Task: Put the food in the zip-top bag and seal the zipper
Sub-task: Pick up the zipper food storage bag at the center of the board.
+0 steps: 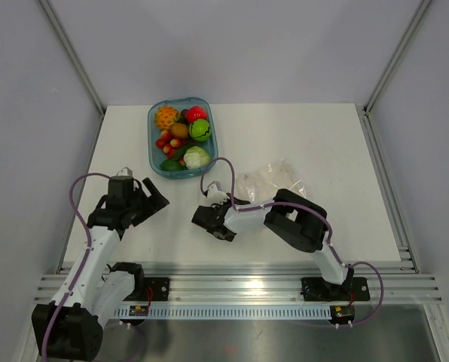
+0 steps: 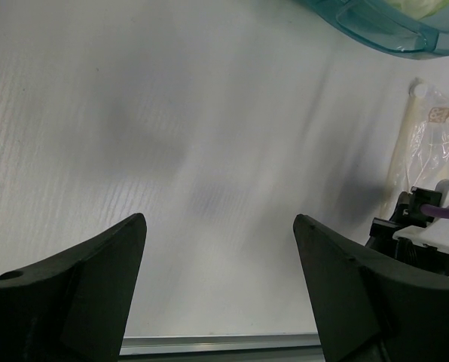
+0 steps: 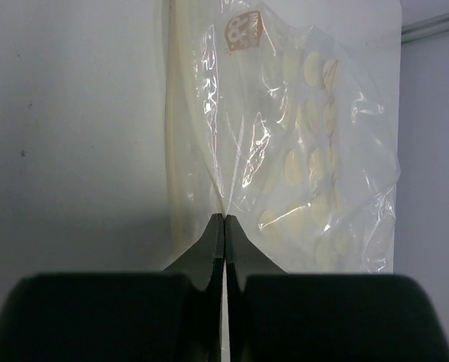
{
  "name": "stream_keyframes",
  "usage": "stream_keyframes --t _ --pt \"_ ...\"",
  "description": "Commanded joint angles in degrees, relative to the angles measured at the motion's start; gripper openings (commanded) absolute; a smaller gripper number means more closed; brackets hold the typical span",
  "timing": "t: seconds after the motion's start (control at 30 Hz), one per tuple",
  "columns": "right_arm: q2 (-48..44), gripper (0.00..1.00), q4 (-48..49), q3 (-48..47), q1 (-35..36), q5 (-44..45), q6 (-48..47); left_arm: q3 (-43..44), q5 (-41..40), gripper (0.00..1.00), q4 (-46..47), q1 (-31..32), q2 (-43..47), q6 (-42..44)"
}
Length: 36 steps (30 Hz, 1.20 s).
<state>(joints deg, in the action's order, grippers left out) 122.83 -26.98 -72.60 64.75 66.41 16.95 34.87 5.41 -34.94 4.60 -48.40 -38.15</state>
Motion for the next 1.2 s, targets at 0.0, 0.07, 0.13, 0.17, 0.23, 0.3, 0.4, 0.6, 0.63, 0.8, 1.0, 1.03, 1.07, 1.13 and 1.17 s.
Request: stream_keyframes --t 0.0,0.07,0.13,0.17,0.23,0.3,0.4,0.6,0.63,0.8,1.0,1.03,1.07,1.13,1.17 --pt "-6.34 0.00 0.62 0.43 -0.24 -1.79 2.47 0.46 3.63 0.83 3.03 -0.29 -0.03 1.58" --pt "-12.13 0.00 1.75 1.31 -0.33 -4.52 2.47 0.72 6.26 0.84 4.08 -0.29 -0.11 2.46" --pt "-16.45 0.00 3.16 3.07 -0.76 -9.79 1.78 0.72 11.97 0.85 5.49 -0.21 -0.20 3.52" --pt "-20.48 0.00 4.82 3.69 -0.94 -11.64 1.51 0.72 14.08 0.85 7.06 -0.21 -0.29 3.70" --pt "-23.93 0.00 6.23 4.83 -1.29 -17.09 0.64 0.46 20.23 0.86 9.09 0.06 -0.73 3.26" --pt "-27.28 0.00 6.85 4.66 -1.64 -20.51 0.54 0.11 24.88 0.86 12.43 0.67 -1.87 1.60" --pt "-29.74 0.00 6.94 4.31 -2.08 -24.29 0.98 -0.51 27.98 0.85 17.70 3.92 -3.62 -2.34" --pt "-31.42 0.00 6.59 4.13 -2.26 -29.05 3.61 0.89 26.16 0.85 25.53 13.32 -8.36 -7.72" --pt "-31.51 0.00 6.68 4.31 -2.26 -29.67 4.05 1.42 26.06 0.85 26.06 14.89 -9.16 -8.08" --pt "-32.03 0.00 6.41 4.39 -2.26 -30.81 5.37 1.42 24.22 0.82 31.59 18.24 -13.90 -10.98" --pt "-33.52 0.00 5.63 4.48 -2.26 -31.69 6.16 3.62 21.05 0.79 34.05 22.02 -19.27 -12.21" --pt "-33.79 0.00 5.54 4.48 -2.17 -31.87 6.34 3.88 20.52 0.79 34.32 22.38 -19.88 -12.21" --pt "-34.31 0.00 5.36 4.48 -2.26 -31.87 6.60 4.06 20.34 0.78 34.50 22.64 -21.37 -12.38" --pt "-34.93 0.00 4.93 4.57 -2.26 -31.87 6.78 4.68 20.17 0.75 34.67 23.43 -22.61 -12.47" --pt "-35.46 0.00 4.75 4.74 -2.26 -31.87 6.87 4.77 19.64 0.73 35.98 23.70 -23.74 -12.82"
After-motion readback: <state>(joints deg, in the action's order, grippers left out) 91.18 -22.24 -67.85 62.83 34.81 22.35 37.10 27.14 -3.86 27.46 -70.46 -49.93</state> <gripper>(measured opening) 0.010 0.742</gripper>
